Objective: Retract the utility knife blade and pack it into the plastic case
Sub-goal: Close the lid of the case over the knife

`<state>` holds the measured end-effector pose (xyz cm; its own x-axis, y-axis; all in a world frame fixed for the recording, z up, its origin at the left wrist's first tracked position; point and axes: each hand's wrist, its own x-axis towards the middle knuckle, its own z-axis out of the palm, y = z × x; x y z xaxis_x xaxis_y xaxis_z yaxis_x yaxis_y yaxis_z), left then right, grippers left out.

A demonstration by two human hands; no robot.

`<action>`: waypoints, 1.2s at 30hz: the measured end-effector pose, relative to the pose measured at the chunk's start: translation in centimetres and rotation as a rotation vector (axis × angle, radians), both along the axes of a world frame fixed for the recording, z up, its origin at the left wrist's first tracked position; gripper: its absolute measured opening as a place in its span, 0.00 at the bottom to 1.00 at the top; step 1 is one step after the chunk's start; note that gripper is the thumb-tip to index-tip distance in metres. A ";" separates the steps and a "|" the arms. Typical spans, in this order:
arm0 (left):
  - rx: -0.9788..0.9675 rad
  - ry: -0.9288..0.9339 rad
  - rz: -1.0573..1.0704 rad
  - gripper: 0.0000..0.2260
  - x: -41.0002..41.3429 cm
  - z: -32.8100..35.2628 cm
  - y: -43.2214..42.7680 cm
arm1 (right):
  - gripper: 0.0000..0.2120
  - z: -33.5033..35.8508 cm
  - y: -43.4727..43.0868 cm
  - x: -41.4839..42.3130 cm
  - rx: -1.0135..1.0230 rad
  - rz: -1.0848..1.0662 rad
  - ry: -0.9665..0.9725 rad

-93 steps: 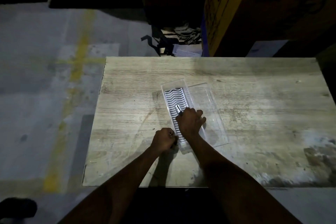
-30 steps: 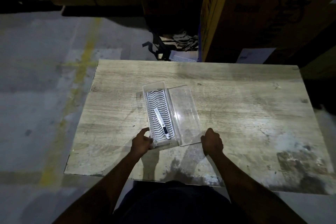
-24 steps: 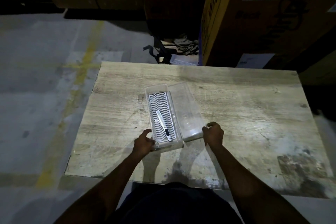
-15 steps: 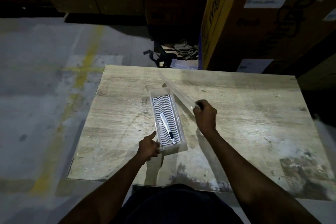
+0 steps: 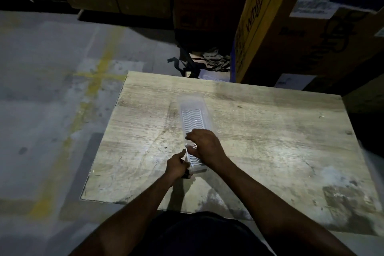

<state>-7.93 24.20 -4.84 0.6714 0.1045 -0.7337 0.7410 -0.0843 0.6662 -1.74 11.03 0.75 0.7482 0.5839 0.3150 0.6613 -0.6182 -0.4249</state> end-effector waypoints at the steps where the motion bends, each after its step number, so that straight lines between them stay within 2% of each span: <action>1: -0.013 -0.004 0.010 0.25 0.0 -0.1 0.0 | 0.12 -0.4 -0.1 -0.5 0.004 0.007 0.004; 5: 0.000 -0.018 0.003 0.20 0.0 -0.3 0.1 | 0.08 -1.3 -0.8 -2.5 -0.035 0.025 0.014; 12: 0.164 -0.045 -0.106 0.24 0.1 -0.4 0.3 | 0.07 -3.6 -1.7 -5.1 -0.193 0.042 0.144; 17: 0.196 -0.046 -0.147 0.27 0.0 -0.2 0.2 | 0.06 -4.8 -1.5 -5.9 -0.170 0.031 0.152; 20: 0.220 -0.068 -0.129 0.24 -0.1 0.2 0.2 | 0.08 -5.5 -1.8 -6.3 -0.163 0.030 0.184; 24: 0.118 -0.037 -0.052 0.18 -0.4 1.1 0.3 | 0.05 -5.6 -3.4 -6.7 -0.033 -0.233 0.225; 28: 0.042 -0.007 -0.043 0.16 -0.9 2.9 0.0 | 0.09 -6.4 -6.2 -6.5 0.068 -0.550 0.456; 32: 0.036 -0.010 -0.070 0.19 -1.2 3.2 -0.1 | 0.12 -6.2 -7.6 -5.3 0.183 -0.701 0.807; 36: 0.063 -0.018 -0.100 0.20 -1.3 2.8 -0.1 | 0.09 -6.0 -7.6 -5.1 0.244 -0.773 1.016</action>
<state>-9.21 24.07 -2.04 0.6937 0.0817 -0.7156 0.7149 -0.1993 0.6702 -6.86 3.42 -5.26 0.8285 -0.0952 -0.5518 -0.5118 -0.5285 -0.6773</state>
